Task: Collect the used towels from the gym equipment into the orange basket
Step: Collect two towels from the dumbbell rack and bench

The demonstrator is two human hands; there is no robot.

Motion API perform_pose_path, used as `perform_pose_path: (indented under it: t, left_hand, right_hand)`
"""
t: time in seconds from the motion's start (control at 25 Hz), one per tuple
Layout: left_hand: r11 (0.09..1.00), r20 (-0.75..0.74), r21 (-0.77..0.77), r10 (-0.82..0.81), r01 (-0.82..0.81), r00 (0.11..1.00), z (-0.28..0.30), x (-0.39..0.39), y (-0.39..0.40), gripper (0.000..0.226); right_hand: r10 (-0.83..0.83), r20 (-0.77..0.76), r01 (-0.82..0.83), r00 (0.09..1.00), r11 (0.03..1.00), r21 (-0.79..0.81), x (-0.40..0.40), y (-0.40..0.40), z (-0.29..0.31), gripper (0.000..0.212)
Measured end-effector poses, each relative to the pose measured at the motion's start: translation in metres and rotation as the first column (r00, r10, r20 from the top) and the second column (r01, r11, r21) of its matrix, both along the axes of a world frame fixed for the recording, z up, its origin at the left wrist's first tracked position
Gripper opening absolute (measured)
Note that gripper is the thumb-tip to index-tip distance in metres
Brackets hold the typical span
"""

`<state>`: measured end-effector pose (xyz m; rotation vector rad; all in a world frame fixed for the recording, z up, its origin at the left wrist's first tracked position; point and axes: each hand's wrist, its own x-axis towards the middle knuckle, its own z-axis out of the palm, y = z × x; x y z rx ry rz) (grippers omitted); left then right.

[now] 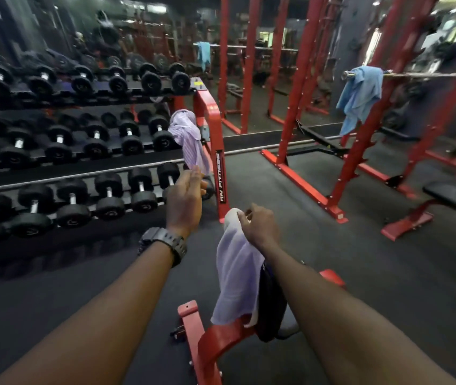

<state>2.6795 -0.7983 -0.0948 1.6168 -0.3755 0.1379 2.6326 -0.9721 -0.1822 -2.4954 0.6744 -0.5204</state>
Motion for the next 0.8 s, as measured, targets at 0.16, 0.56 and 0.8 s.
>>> perform_pose_path:
  t: [0.16,0.56,0.8]
  left_hand:
    - [0.997,-0.014,0.003,-0.079,0.079,0.997,-0.013,0.028,-0.018,0.049]
    - [0.998,0.08,0.0,-0.063,0.063,0.995,0.039,0.065,-0.004,0.062]
    - [0.999,0.177,-0.032,-0.032,0.038,0.984,0.099,0.121,0.038,0.044]
  right_hand:
    - [0.005,-0.429,-0.118,0.903,0.964,-0.237,0.01,0.002,-0.04,0.078]
    - [-0.037,-0.009,0.034,0.999,0.971,-0.236,0.038,-0.014,0.049,0.025]
    - [-0.055,0.425,0.119,0.904,0.985,-0.126,0.1,0.02,0.187,0.028]
